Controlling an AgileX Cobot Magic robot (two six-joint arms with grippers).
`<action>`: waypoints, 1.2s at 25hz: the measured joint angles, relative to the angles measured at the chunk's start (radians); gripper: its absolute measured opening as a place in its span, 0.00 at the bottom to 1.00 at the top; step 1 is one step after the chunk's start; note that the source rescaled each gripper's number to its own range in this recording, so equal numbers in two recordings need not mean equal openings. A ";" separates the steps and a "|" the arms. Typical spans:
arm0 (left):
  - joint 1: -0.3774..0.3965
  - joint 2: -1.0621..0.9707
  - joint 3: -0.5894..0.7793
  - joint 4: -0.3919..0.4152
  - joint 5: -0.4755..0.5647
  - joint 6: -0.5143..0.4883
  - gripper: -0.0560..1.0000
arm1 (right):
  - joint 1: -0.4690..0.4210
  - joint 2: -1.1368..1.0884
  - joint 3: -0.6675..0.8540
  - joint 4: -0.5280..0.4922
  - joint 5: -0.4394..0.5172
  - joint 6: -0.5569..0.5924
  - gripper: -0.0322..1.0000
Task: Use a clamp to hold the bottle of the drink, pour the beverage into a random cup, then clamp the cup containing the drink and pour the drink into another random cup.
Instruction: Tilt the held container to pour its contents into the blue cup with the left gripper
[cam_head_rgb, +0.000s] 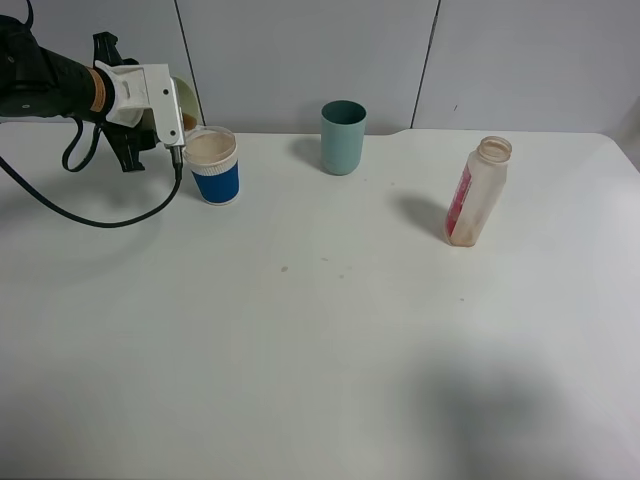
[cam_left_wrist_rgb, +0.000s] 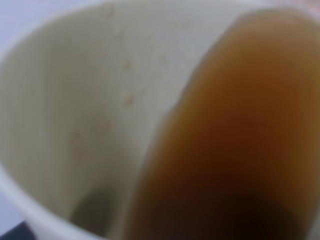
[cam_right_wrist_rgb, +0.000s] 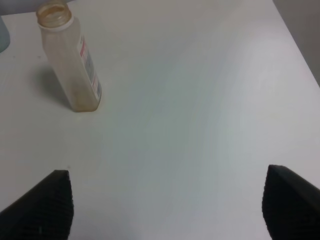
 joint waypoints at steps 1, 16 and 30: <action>0.000 0.000 0.000 0.002 0.001 0.000 0.06 | 0.000 0.000 0.000 0.000 0.000 0.000 0.61; -0.006 0.000 0.000 0.075 0.038 0.000 0.06 | 0.000 0.000 0.000 0.000 0.000 0.000 0.61; -0.011 0.000 0.000 0.088 0.047 0.040 0.06 | 0.000 0.000 0.000 0.000 0.000 0.000 0.61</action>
